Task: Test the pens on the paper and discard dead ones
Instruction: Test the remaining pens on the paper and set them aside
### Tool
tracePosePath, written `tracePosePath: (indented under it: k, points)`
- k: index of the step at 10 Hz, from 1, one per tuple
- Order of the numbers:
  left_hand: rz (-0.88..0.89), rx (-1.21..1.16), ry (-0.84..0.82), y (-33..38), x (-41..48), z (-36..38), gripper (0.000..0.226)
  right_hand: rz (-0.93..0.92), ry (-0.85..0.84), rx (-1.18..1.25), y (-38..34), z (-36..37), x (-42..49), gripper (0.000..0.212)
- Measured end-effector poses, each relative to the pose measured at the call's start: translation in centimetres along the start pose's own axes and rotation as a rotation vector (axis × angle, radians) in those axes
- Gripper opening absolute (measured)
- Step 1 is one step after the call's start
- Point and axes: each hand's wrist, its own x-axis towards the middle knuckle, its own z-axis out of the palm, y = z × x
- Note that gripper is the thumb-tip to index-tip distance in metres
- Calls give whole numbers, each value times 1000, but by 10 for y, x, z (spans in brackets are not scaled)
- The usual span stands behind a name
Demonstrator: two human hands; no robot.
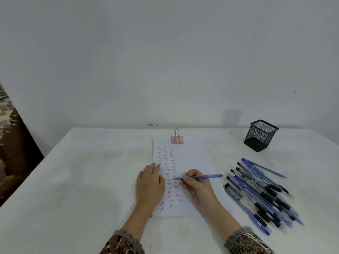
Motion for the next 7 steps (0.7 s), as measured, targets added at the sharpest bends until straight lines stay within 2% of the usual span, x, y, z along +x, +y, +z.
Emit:
tracePosePath:
  k: [1, 2, 4, 7]
  points:
    - [3, -7, 3, 1, 0, 0, 45, -106, -3, -131, 4, 3, -6, 31]
    - [0, -4, 2, 1, 0, -1, 46, -202, 66, -304, 12, 0, -9, 50]
    - [-3, 7, -8, 0, 0, 0, 46, -218, 52, -487, 15, 6, -17, 33]
    - [-4, 7, -7, 1, 0, -1, 46, -202, 33, -585, 18, 6, -14, 36]
